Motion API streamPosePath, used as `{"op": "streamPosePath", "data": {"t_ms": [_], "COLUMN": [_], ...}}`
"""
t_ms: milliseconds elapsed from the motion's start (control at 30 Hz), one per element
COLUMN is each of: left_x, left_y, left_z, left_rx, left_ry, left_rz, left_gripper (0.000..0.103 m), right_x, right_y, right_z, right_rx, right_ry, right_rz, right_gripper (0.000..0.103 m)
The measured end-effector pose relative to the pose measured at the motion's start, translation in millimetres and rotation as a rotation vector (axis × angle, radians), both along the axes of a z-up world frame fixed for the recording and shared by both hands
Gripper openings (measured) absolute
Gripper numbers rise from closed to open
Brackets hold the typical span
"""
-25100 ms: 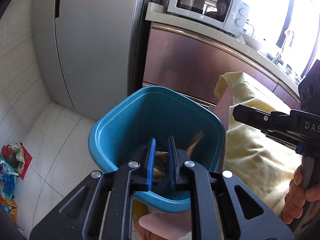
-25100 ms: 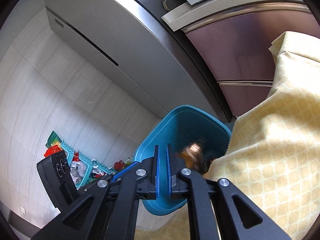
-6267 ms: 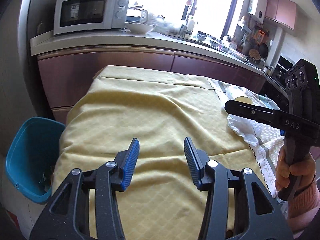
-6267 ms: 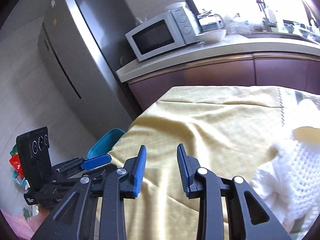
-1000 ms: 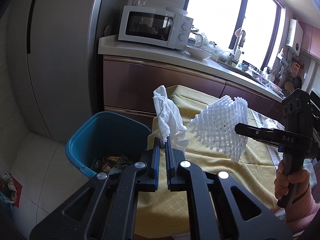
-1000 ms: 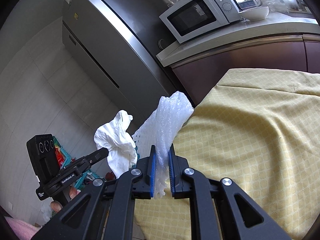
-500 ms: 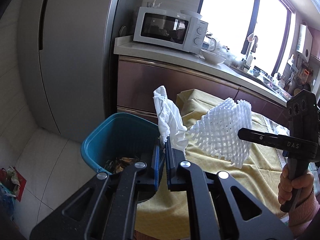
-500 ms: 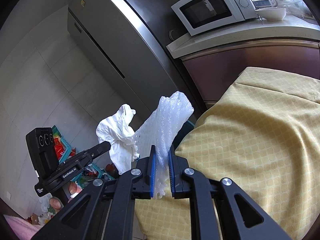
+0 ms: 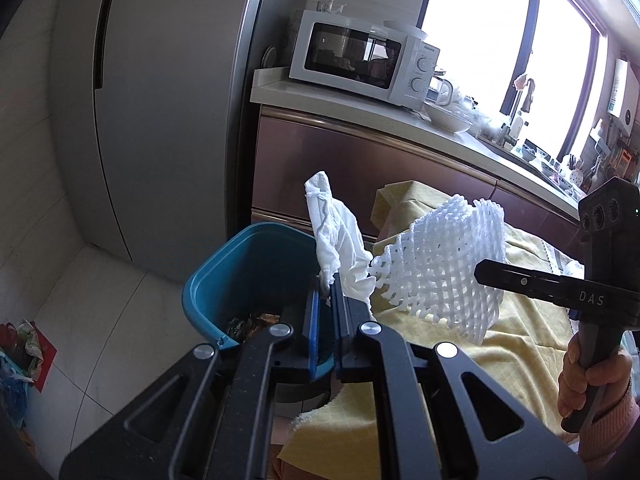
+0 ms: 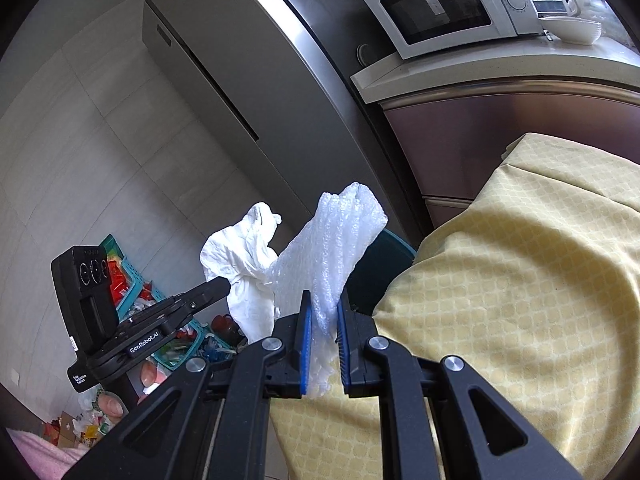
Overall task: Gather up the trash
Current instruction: 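Carry the white tissue and foam net over the teal bin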
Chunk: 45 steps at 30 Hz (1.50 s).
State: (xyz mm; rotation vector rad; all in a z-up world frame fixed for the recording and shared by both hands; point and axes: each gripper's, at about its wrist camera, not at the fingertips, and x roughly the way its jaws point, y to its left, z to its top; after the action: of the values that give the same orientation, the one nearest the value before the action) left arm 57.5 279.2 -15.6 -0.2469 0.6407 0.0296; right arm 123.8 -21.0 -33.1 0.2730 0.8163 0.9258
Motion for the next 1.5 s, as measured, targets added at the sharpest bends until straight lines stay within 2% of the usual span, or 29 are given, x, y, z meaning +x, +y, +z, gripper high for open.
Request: {"op": "streamPosePath", "data": {"t_ms": [600, 1500], "left_x": [20, 65], "left_y": [27, 30], "left_z": [-31, -74], "left_rx": [-0.011, -0.009], "left_ry": [0.066, 0.175], "left_rz": [0.071, 0.099], "left_gripper": [0.006, 0.006], "right_x": [11, 28], "right_y": [34, 86], "right_z": [-3, -22], "right_rx": [-0.053, -0.162], "right_ry": [0.023, 0.074], "right_rz": [0.005, -0.019], "right_gripper": [0.010, 0.011]}}
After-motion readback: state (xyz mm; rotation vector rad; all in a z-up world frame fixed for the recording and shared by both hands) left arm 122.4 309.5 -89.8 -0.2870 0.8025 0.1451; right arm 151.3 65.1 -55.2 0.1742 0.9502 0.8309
